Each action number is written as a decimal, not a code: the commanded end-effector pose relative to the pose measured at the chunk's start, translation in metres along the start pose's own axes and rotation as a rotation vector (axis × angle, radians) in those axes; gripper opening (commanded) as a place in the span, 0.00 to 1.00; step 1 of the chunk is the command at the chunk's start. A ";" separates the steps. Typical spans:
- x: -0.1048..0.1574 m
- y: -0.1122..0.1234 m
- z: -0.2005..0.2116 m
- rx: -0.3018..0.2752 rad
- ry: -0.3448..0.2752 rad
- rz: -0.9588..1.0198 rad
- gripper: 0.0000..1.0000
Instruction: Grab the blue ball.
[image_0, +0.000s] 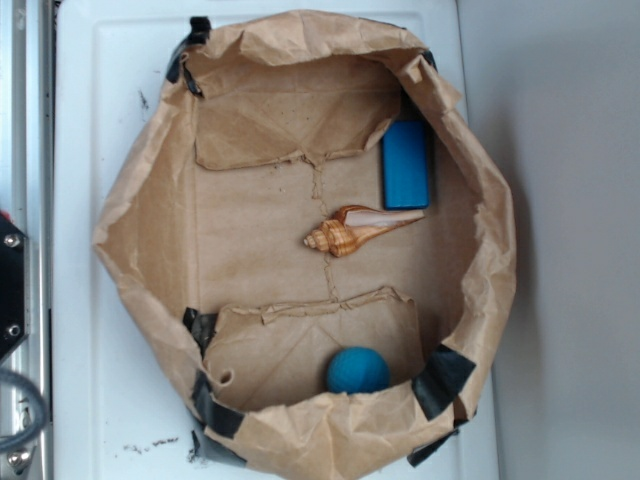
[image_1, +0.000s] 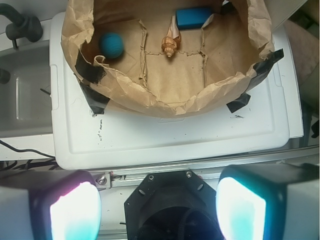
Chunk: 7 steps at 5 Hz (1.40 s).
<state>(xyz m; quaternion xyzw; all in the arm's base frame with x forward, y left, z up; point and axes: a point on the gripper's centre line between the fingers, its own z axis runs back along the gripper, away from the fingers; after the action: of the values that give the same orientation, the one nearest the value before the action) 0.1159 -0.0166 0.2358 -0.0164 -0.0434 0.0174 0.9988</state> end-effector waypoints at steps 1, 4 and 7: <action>0.000 0.000 0.000 0.000 0.000 0.000 1.00; 0.110 -0.004 -0.006 -0.091 -0.074 -0.412 1.00; 0.156 0.013 -0.055 -0.035 -0.124 -0.366 1.00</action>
<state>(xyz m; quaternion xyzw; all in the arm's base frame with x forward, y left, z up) 0.2762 0.0003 0.1772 -0.0282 -0.0754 -0.1752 0.9812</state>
